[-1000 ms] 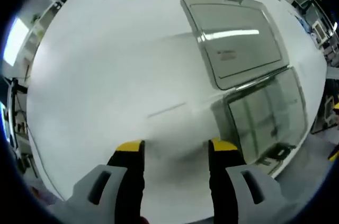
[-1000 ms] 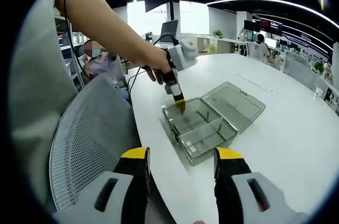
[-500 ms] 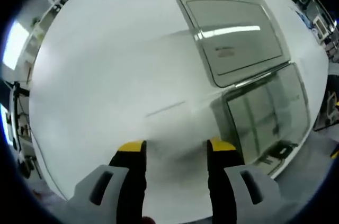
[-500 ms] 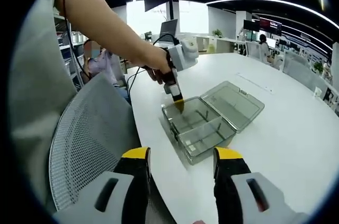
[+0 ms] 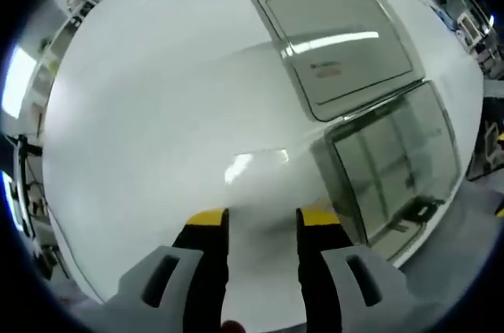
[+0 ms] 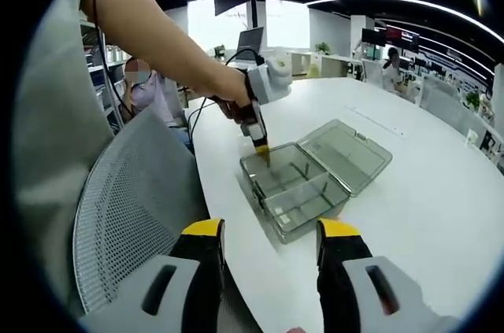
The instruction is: Insert the divider into the dual guide fixture by aligning both edges with the guide slots and pushing it downward to the bottom, including one-sided entry, uneven engagement, binding, and posture correction.
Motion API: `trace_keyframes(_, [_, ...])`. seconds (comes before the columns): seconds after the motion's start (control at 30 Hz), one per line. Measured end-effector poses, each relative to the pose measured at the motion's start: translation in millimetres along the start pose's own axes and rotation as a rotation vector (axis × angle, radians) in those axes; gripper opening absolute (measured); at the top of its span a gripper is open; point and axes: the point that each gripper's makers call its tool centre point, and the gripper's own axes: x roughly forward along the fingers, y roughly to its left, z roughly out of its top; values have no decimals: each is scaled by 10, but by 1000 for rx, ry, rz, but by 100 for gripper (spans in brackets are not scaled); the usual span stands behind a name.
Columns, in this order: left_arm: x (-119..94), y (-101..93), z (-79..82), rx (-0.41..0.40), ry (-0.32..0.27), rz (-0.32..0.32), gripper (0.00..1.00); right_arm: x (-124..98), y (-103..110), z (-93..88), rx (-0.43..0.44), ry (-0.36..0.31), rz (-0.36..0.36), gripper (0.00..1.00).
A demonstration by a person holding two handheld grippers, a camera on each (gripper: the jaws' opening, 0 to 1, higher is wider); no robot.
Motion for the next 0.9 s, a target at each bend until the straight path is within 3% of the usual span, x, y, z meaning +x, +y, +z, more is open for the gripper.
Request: trace_keyframes(0.9, [-46, -6, -66, 30, 12, -50, 29, -17, 17, -33, 11, 7, -4, 43])
